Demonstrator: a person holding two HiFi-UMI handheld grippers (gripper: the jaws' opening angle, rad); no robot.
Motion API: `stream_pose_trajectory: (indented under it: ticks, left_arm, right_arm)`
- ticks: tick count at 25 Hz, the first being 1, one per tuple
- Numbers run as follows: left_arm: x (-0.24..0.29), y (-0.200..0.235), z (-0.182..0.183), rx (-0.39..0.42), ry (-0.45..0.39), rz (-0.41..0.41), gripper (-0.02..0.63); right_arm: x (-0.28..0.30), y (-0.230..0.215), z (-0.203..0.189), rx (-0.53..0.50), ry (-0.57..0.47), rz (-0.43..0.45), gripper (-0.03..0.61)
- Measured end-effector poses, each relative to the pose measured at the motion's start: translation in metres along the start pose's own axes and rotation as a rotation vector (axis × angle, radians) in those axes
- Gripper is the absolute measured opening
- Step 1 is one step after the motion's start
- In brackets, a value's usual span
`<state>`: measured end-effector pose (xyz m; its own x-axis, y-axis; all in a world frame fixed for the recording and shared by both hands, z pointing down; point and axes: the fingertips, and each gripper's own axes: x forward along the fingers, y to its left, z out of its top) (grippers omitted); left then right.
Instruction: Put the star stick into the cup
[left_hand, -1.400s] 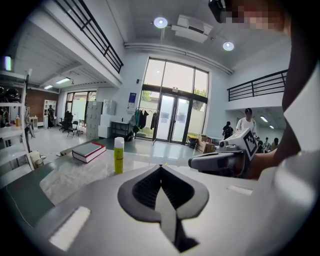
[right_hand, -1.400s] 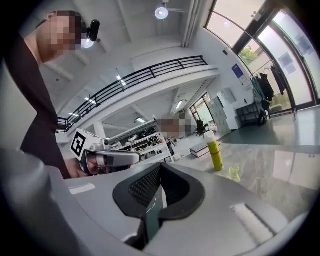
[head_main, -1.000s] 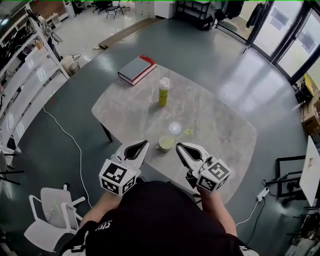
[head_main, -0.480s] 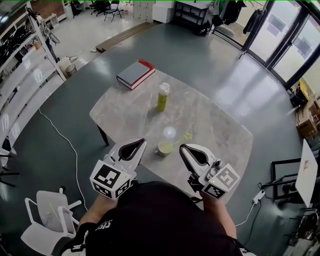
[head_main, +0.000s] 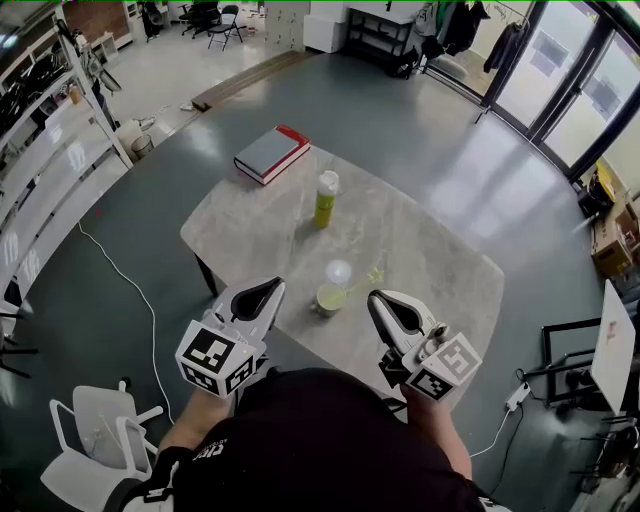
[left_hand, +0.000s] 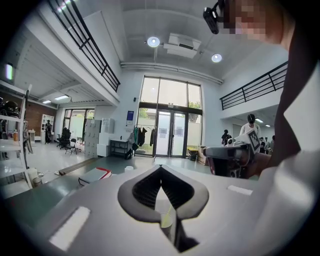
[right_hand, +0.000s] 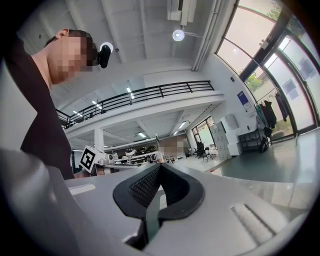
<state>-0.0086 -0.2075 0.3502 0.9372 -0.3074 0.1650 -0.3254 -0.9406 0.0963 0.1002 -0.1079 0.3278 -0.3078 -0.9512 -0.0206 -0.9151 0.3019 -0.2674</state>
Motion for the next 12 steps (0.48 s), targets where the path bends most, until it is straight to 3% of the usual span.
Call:
stream_pose_trajectory:
  ticks: [12]
  left_arm:
    - [0.006,0.0,-0.004,-0.014,0.008,-0.016,0.003]
  right_arm:
    - [-0.012,-0.014,0.002,-0.012,0.006,-0.059,0.012]
